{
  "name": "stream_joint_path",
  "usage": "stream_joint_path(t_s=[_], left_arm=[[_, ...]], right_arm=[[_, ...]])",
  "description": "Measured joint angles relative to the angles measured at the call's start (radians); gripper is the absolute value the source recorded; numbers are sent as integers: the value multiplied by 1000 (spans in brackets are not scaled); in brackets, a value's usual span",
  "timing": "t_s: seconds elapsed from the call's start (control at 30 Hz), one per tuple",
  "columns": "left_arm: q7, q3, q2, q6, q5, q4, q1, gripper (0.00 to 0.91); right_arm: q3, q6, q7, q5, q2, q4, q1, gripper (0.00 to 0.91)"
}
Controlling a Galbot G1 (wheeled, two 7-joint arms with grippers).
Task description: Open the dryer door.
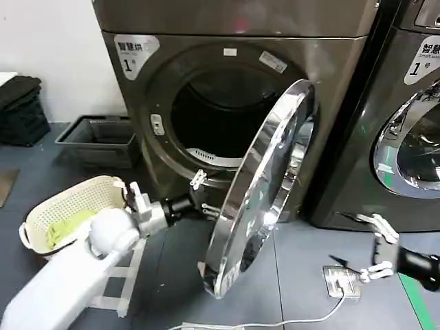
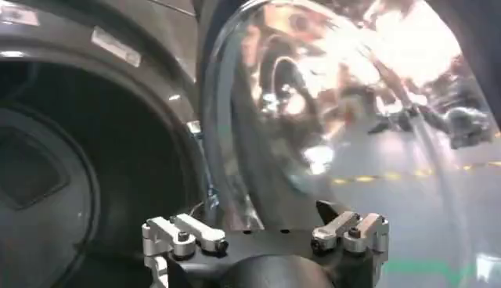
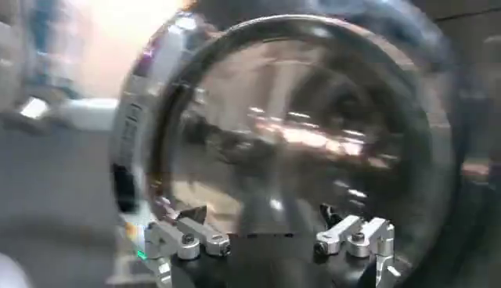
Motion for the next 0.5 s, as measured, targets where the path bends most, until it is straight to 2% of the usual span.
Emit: stream_joint_path(t_s=[0.2,0.27,0.4,0.5], left_arm=[[-1,38,-21,-10,3,-1,-12,907],[-1,52,-27,-19,8,1,-20,907],[-7,81,-36,-34,18,15,-41,907],[-16,101,-46,-38,30,23,-57,907]], right_arm=[[180,120,128,-44,155,-74,-128,907],[220,143,182,-60,199,-98,-148,907],[294,151,307,-98,270,-147,-180,907],[352,119,421,-139,310,-184,-204,907]])
